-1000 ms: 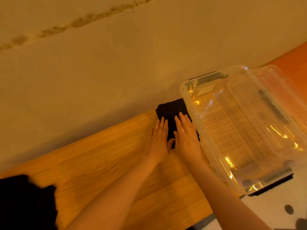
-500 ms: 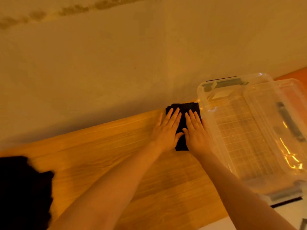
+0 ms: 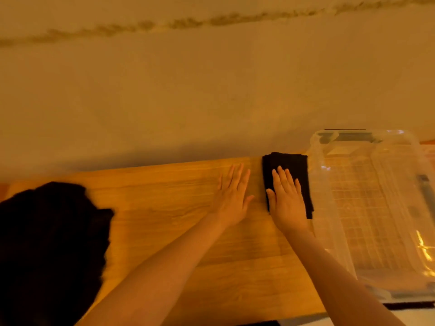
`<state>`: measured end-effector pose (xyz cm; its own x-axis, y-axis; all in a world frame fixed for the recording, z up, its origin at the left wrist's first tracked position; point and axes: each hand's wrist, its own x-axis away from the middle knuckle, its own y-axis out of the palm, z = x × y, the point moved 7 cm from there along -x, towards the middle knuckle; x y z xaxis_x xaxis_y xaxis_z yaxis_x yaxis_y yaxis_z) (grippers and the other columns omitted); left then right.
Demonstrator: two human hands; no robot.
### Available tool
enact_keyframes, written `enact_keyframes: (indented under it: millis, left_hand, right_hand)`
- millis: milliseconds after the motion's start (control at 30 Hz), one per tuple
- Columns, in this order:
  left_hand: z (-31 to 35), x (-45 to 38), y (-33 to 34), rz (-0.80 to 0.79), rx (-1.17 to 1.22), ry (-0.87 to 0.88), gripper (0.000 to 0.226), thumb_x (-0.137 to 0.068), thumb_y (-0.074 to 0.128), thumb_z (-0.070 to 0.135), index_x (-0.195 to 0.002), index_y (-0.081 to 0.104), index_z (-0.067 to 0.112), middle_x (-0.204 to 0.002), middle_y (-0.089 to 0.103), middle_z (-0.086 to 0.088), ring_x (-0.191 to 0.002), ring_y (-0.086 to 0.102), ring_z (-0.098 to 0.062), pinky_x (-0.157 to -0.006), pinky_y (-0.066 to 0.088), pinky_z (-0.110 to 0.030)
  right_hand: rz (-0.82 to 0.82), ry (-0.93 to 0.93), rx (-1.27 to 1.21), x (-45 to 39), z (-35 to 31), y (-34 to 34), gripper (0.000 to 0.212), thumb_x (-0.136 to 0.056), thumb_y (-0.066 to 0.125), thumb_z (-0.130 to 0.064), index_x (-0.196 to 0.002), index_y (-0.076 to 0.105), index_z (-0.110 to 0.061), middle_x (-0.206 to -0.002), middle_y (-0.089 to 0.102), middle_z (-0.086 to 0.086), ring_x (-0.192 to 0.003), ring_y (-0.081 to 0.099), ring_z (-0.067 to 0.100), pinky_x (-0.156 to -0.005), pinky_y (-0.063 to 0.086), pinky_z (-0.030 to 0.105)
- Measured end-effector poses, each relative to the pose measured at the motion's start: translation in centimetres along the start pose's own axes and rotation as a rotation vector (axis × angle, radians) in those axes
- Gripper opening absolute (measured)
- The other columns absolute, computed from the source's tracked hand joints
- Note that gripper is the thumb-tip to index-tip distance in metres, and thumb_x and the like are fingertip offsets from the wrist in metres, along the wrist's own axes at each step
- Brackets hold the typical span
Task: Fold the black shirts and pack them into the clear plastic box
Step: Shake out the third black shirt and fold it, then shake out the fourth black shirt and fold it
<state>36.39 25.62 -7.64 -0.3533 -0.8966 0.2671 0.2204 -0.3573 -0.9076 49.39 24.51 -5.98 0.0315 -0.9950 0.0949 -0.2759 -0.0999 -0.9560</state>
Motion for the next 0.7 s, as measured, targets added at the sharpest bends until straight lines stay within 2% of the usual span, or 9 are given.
enact_keyframes:
  millis: [67,100,167,233,367,467,533,600,700]
  left_hand:
    - [-2.8,2.3,-1.1,0.038,0.009,-0.071,0.063,-0.098,0.030,0.042,-0.149,0.004,0.016,-0.151,-0.014,-0.001,-0.140,-0.015,-0.021,-0.113,-0.006,-0.043]
    - [-4.2,3.5,-1.8,0.078,-0.016,-0.103,0.061,-0.095,0.031,0.041,-0.148,0.017,0.012,-0.155,0.004,-0.007,-0.143,0.003,-0.026,-0.114,0.005,-0.047]
    - [-7.9,6.0,-2.3,0.104,-0.037,-0.223,0.063,-0.086,0.032,0.043,-0.137,0.042,0.008,-0.143,0.041,-0.014,-0.132,0.039,-0.033,-0.102,0.031,-0.055]
    - [-11.5,9.1,-2.9,0.089,-0.048,-0.326,0.065,-0.085,0.029,0.047,-0.132,0.050,0.007,-0.135,0.051,-0.015,-0.124,0.049,-0.034,-0.095,0.038,-0.057]
    - [-18.6,16.1,-4.4,0.118,-0.094,-0.486,0.064,-0.089,0.024,0.048,-0.132,0.050,0.009,-0.133,0.053,-0.014,-0.121,0.052,-0.033,-0.094,0.043,-0.053]
    - [-23.3,21.7,-5.8,0.178,-0.103,-0.600,0.063,-0.090,0.025,0.047,-0.136,0.044,0.008,-0.140,0.046,-0.015,-0.130,0.042,-0.034,-0.102,0.034,-0.055]
    - [-26.2,25.1,-6.0,0.194,-0.099,-0.652,0.064,-0.093,0.024,0.048,-0.145,0.027,0.010,-0.152,0.025,-0.013,-0.141,0.020,-0.032,-0.112,0.017,-0.052]
    - [-28.9,28.3,-5.9,0.231,-0.076,-0.697,0.068,-0.093,0.016,0.052,-0.147,0.018,0.011,-0.155,0.014,-0.011,-0.144,0.008,-0.030,-0.114,0.006,-0.048]
    - [-32.2,32.1,-4.8,0.192,-0.043,-0.760,0.076,-0.087,-0.001,0.057,-0.149,0.009,0.012,-0.157,0.005,-0.006,-0.145,-0.003,-0.025,-0.115,-0.003,-0.043]
  right_hand:
    - [-0.038,-0.096,0.010,-0.4,-3.8,0.4,0.090,-0.081,-0.021,-0.063,-0.146,0.016,-0.012,-0.152,0.007,-0.001,-0.138,-0.003,0.011,-0.114,-0.002,0.031]
    - [-0.054,-0.141,0.025,-0.6,-5.7,0.8,0.091,-0.081,-0.020,-0.063,-0.146,0.016,-0.012,-0.153,0.009,0.001,-0.139,-0.002,0.012,-0.113,-0.002,0.031]
    - [-0.103,-0.227,0.057,-0.8,-9.6,1.8,0.084,-0.084,-0.009,-0.059,-0.147,0.017,-0.010,-0.154,0.015,0.008,-0.142,0.004,0.017,-0.113,-0.002,0.031]
    - [-0.161,-0.292,0.051,-0.9,-13.4,3.3,0.081,-0.083,-0.003,-0.053,-0.146,0.022,-0.008,-0.154,0.019,0.010,-0.144,0.011,0.023,-0.112,-0.001,0.032]
    - [-0.245,-0.438,0.029,0.3,-22.3,6.1,0.092,-0.088,-0.012,-0.060,-0.137,0.041,-0.002,-0.143,0.038,0.018,-0.134,0.033,0.037,-0.108,0.014,0.044]
    - [-0.289,-0.576,0.034,2.4,-29.2,8.3,0.111,-0.072,-0.030,-0.066,-0.143,0.030,-0.006,-0.150,0.027,0.014,-0.141,0.021,0.031,-0.112,0.007,0.037]
    - [-0.338,-0.638,0.053,3.7,-33.5,9.3,0.116,-0.063,-0.035,-0.070,-0.147,0.017,-0.011,-0.155,0.017,0.009,-0.144,0.009,0.023,-0.114,0.001,0.032]
    - [-0.393,-0.697,0.051,5.1,-37.6,10.1,0.099,-0.073,-0.017,-0.072,-0.148,0.009,-0.014,-0.156,0.009,0.005,-0.145,0.003,0.019,-0.116,0.000,0.032]
    - [-0.483,-0.832,0.075,6.8,-42.4,11.6,0.065,-0.095,0.028,-0.049,-0.149,0.007,-0.018,-0.157,0.002,-0.002,-0.144,-0.004,0.013,-0.116,0.000,0.031]
